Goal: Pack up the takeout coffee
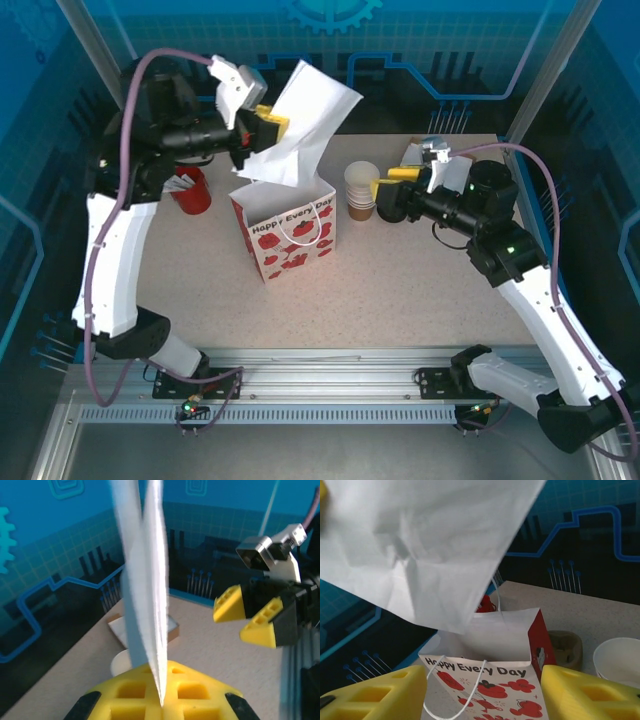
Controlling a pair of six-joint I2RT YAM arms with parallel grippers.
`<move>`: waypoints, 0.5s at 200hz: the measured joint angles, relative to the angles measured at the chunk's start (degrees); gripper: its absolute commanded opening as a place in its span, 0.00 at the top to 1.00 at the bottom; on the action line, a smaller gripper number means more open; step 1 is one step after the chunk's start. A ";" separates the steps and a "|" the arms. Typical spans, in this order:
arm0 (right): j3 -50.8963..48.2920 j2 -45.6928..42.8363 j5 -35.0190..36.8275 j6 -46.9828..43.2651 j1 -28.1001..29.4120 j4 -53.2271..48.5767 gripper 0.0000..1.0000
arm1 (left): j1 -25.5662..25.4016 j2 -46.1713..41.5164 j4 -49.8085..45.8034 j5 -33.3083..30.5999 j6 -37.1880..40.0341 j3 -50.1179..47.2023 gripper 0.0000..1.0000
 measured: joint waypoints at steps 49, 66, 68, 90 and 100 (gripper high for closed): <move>0.00 2.16 1.64 -0.98 -0.02 -3.13 0.36 | 2.34 -0.50 -10.54 -4.37 9.35 0.85 1.00; -0.02 2.43 1.84 -0.98 -0.02 -3.48 0.36 | 2.47 0.24 -12.68 -6.58 10.54 0.85 1.00; -0.02 2.45 1.86 -0.98 -0.02 -3.48 0.36 | 2.49 0.31 -12.90 -6.82 10.62 0.85 1.00; -0.02 2.45 1.86 -0.98 -0.02 -3.52 0.35 | 2.56 1.31 -14.34 -10.01 11.47 0.35 1.00; -0.07 2.45 1.88 -0.98 -0.02 -3.56 0.36 | 2.56 1.70 -14.84 -11.41 11.67 -0.24 1.00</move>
